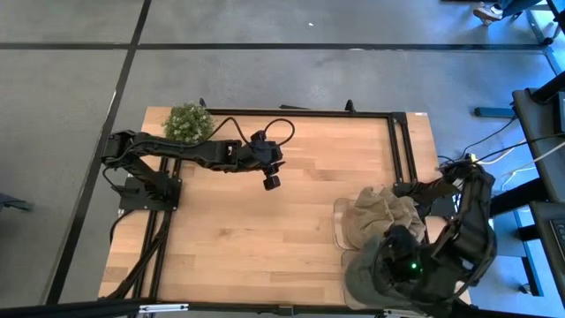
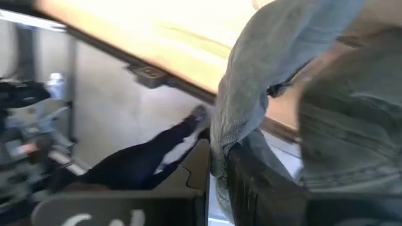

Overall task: Pick & Place hat
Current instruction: Put the black cap into the bottom transparent bin

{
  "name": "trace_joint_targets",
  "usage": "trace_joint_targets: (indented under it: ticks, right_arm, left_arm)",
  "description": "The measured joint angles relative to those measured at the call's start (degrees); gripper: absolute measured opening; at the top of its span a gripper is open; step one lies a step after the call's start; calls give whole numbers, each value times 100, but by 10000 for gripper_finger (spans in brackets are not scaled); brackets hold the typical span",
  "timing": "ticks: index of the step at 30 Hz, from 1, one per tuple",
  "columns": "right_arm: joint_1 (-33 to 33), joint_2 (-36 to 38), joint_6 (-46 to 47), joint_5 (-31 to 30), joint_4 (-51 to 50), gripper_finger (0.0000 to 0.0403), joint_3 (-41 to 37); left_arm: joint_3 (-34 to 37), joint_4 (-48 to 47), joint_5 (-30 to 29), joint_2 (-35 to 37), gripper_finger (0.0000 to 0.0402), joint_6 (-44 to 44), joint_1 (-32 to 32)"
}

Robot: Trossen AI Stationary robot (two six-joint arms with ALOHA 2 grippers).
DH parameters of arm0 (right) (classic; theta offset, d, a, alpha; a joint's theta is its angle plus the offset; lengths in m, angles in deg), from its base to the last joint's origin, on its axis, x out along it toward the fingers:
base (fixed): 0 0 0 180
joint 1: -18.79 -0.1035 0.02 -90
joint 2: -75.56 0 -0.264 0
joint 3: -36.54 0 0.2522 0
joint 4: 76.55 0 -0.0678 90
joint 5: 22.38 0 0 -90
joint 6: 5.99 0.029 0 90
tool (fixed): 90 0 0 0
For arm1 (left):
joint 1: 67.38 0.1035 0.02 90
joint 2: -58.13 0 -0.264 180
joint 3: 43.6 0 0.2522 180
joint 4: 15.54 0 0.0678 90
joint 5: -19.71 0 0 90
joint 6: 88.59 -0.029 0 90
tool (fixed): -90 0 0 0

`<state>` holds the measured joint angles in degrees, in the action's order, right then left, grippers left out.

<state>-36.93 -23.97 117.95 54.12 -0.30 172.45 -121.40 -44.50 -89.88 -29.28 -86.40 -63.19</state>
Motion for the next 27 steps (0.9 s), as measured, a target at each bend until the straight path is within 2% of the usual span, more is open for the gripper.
trace_joint_targets:
  ticks: [4, 15, 19, 27]
  right_arm:
    - [-4, -6, 179, 324, -9, 34, -450]
    - [0, -8, 430, 469, 298, 47, -1170]
    - [0, -11, 745, 869, 644, 37, -1512]
    - [249, -12, 794, 828, 1435, 51, -1965]
  left_arm:
    - [0, 0, 0, 0, 116, 0, 0]
    - [0, -2, -2, 0, 117, -2, 7]
    - [0, 0, -2, 0, 118, -12, 7]
    - [0, 2, -4, 0, 114, -107, 7]
